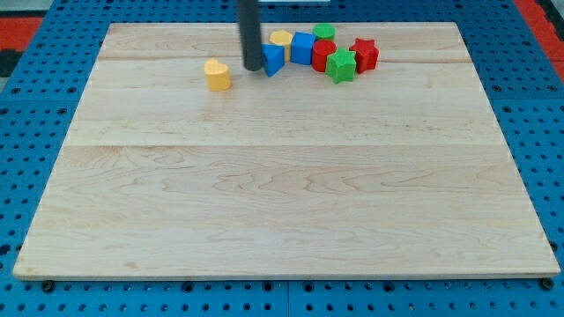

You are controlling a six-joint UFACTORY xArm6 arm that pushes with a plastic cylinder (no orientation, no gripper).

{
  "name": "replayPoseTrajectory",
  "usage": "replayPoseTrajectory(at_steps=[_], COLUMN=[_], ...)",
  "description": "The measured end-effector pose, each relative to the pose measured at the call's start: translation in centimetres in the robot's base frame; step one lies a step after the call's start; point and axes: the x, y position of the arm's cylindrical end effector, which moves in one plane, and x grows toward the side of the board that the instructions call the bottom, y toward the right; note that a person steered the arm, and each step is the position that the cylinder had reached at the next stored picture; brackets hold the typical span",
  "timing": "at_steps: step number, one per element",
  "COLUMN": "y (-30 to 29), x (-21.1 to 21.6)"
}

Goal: Push the yellow hexagon into the blue blocks

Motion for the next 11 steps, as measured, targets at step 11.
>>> replayPoseTrajectory(at_steps=[11], y=[-0.4], x=[-4.4])
